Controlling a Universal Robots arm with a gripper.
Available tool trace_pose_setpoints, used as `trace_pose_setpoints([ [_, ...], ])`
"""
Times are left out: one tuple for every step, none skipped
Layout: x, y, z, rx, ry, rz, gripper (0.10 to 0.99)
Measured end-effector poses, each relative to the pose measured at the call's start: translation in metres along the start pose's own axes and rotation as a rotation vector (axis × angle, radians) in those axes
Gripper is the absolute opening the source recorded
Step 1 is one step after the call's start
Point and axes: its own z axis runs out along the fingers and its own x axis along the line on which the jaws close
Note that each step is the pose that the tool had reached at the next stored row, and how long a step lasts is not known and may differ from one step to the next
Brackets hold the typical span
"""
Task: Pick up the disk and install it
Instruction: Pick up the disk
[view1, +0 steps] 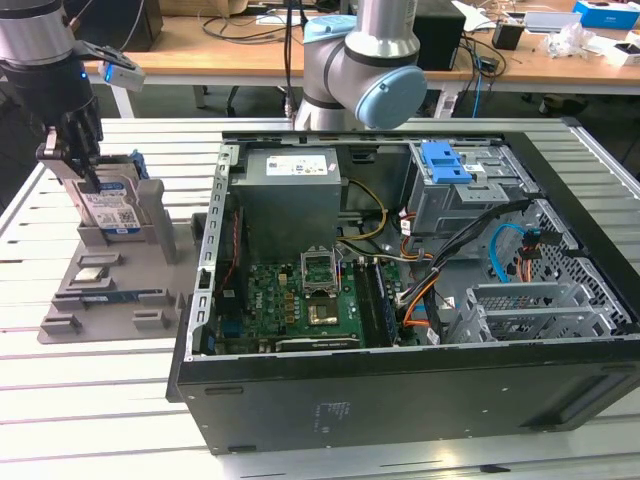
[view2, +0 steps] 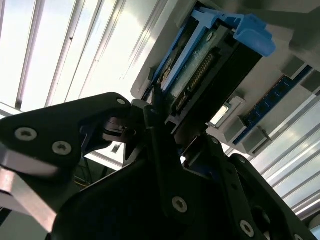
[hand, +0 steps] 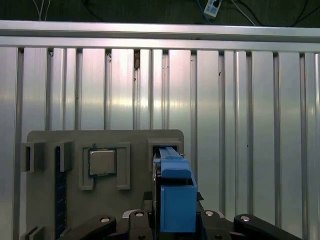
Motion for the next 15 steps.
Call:
trace_pose_setpoints([
  [0.0000, 0.0000, 0.0000, 0.000, 0.0000, 0.000, 0.369],
  [0.0000, 0.0000, 0.0000, 0.000, 0.0001, 0.000, 0.369],
  [0.0000, 0.0000, 0.0000, 0.000, 0.0000, 0.000, 0.369],
  [0.0000, 0.0000, 0.0001, 0.000, 0.0000, 0.000, 0.369],
  [0.0000, 0.0000, 0.0001, 0.000, 0.0000, 0.000, 0.369],
  [0.0000, 0.0000, 0.0001, 0.000, 0.0000, 0.000, 0.369],
  [0.0000, 0.0000, 0.0001, 0.000, 0.0001, 0.000, 0.369],
  [0.0000, 0.0000, 0.0002, 0.000, 0.0000, 0.000, 0.369],
  [0.0000, 0.0000, 0.0002, 0.000, 0.0000, 0.000, 0.369],
  [0.0000, 0.0000, 0.0002, 0.000, 0.0000, 0.000, 0.369],
  [0.0000, 0.0000, 0.0002, 0.000, 0.0000, 0.000, 0.369],
  [0.0000, 0.0000, 0.0002, 0.000, 0.0001, 0.000, 0.369],
  [0.0000, -0.0001, 0.0002, 0.000, 0.0001, 0.000, 0.369],
  [0.0000, -0.0001, 0.0002, 0.000, 0.0000, 0.000, 0.369],
  [0.0000, -0.0001, 0.0001, 0.000, 0.0000, 0.000, 0.369],
])
